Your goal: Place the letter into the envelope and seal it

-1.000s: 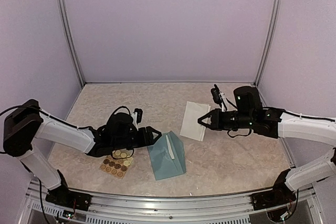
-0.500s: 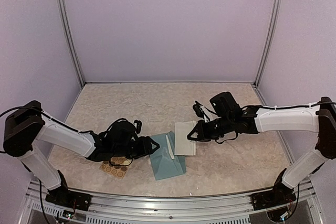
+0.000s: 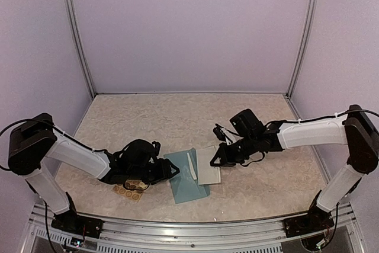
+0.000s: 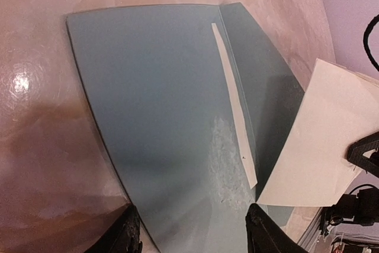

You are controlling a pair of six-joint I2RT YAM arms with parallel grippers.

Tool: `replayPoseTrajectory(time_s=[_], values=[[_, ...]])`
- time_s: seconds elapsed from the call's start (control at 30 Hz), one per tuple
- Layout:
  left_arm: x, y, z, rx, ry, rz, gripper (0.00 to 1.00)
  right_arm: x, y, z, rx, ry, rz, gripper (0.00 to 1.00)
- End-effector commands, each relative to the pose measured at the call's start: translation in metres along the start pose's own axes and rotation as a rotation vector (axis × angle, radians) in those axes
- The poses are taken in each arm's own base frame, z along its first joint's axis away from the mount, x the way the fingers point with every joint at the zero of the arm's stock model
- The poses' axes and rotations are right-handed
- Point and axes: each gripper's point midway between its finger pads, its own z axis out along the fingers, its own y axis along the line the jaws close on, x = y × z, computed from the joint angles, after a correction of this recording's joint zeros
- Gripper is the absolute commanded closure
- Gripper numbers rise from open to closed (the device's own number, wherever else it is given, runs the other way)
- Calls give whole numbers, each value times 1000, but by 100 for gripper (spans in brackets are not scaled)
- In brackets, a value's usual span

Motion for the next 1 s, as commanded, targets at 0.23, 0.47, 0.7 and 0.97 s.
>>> replayPoseTrajectory(time_s=[0.23, 0.47, 0.7, 0.97], values=[[17, 18, 3, -50, 63, -6, 43, 5, 0, 12, 0, 47, -27, 100], [20, 21, 2, -58, 76, -5, 43, 8, -7, 19, 29, 67, -29, 100], [22, 22, 1, -57, 83, -5, 43, 11, -15, 26, 89, 94, -36, 100], [22, 21, -2, -56, 83, -4, 43, 16, -26, 35, 168, 140, -35, 100]])
